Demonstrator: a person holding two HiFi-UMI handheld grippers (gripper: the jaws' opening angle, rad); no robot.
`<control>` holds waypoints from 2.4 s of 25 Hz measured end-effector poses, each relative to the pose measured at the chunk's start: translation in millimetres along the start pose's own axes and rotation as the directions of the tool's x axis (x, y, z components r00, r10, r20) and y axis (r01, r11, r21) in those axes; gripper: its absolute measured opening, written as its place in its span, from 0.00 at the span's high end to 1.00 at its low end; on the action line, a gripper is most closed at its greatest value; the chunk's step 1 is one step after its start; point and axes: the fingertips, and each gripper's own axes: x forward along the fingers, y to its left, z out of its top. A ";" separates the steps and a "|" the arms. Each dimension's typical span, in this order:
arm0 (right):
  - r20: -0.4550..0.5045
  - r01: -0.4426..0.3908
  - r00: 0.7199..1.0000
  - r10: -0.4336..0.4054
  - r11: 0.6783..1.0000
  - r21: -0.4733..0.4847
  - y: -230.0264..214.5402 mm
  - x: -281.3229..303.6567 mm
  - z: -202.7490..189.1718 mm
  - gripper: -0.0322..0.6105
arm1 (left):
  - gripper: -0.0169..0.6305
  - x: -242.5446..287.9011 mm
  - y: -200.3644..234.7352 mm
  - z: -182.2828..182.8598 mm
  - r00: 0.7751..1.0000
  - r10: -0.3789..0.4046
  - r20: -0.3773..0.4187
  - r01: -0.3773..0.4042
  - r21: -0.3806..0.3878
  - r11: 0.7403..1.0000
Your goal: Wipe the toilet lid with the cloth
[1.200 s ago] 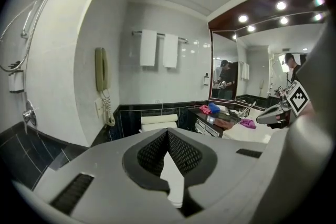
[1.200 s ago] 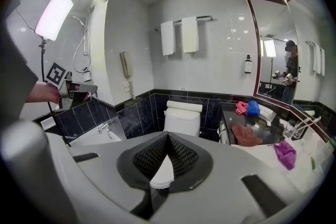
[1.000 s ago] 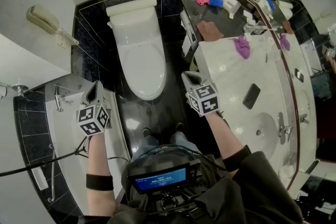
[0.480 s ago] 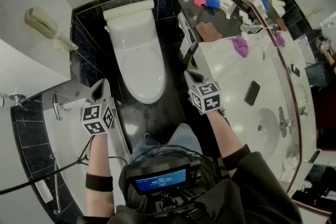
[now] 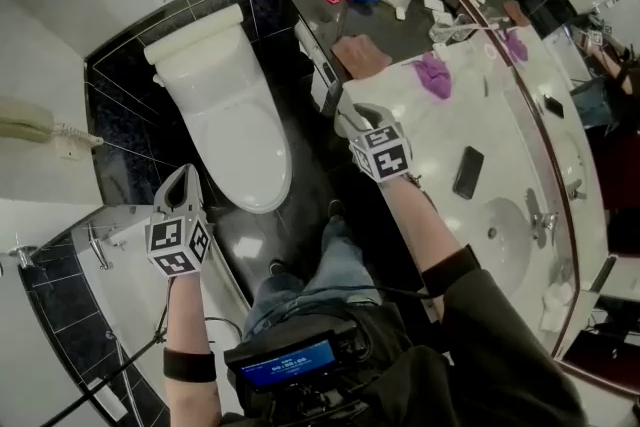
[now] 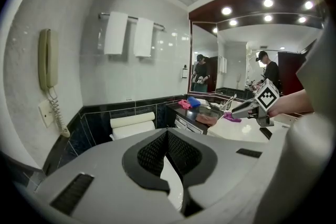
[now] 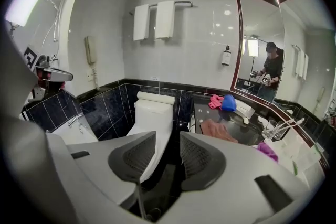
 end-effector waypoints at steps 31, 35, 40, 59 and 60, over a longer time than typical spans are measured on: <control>-0.355 -0.134 0.928 0.112 0.990 -0.038 -225.9 251.0 -65.6 0.59 | 0.97 260.6 -115.6 10.7 0.988 -0.068 -0.137 0.074 0.035 0.997; -0.349 -0.126 0.931 0.104 0.991 -0.041 -224.8 251.2 -65.4 0.79 | 0.97 255.2 -111.9 8.3 0.989 -0.057 -0.138 0.061 0.023 0.998; -0.340 -0.093 0.938 0.064 0.993 -0.070 -223.7 249.4 -65.2 0.82 | 0.97 243.9 -107.8 6.3 0.989 -0.048 -0.137 0.052 0.029 0.998; -0.114 -0.049 0.993 0.044 0.998 -0.041 -118.9 114.1 -4.1 0.83 | 0.97 130.4 -72.6 15.5 0.997 -0.037 -0.063 0.041 0.056 0.998; -0.097 -0.055 0.994 0.051 0.998 -0.042 -106.5 103.6 -1.0 0.82 | 0.97 120.4 -69.3 15.1 0.998 -0.036 -0.055 0.039 0.057 0.998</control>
